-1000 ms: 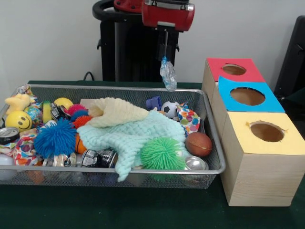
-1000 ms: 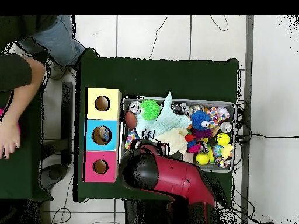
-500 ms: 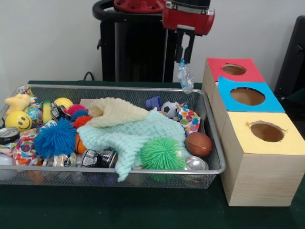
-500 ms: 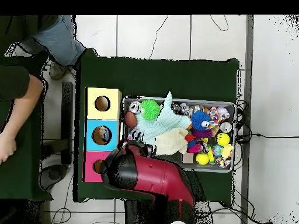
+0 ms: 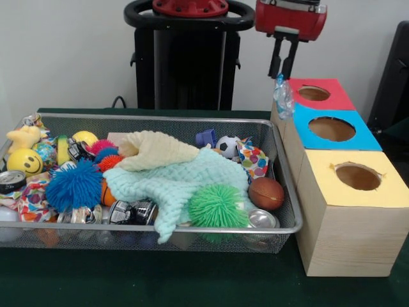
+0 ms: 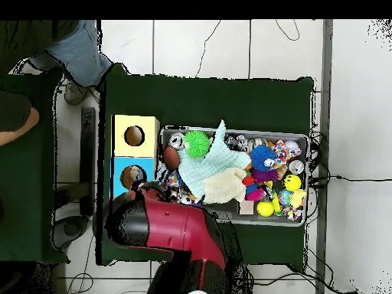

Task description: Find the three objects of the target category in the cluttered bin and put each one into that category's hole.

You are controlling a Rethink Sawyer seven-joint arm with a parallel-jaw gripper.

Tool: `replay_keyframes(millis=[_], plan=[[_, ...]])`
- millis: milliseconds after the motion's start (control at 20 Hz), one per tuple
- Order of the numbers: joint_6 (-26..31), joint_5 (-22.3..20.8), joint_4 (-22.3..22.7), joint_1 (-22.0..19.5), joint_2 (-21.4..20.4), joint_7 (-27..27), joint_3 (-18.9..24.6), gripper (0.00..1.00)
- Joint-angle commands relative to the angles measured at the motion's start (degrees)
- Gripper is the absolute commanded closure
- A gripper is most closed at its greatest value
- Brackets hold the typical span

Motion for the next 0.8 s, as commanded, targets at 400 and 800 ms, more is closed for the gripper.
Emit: replay_keyframes(millis=[400,800], plan=[[12.00,4.58,-8.61,5.05,1.89,20.45,-3.34,1.00],[9.17,5.50,-10.57,5.99,6.05,22.22,-3.93,1.00]])
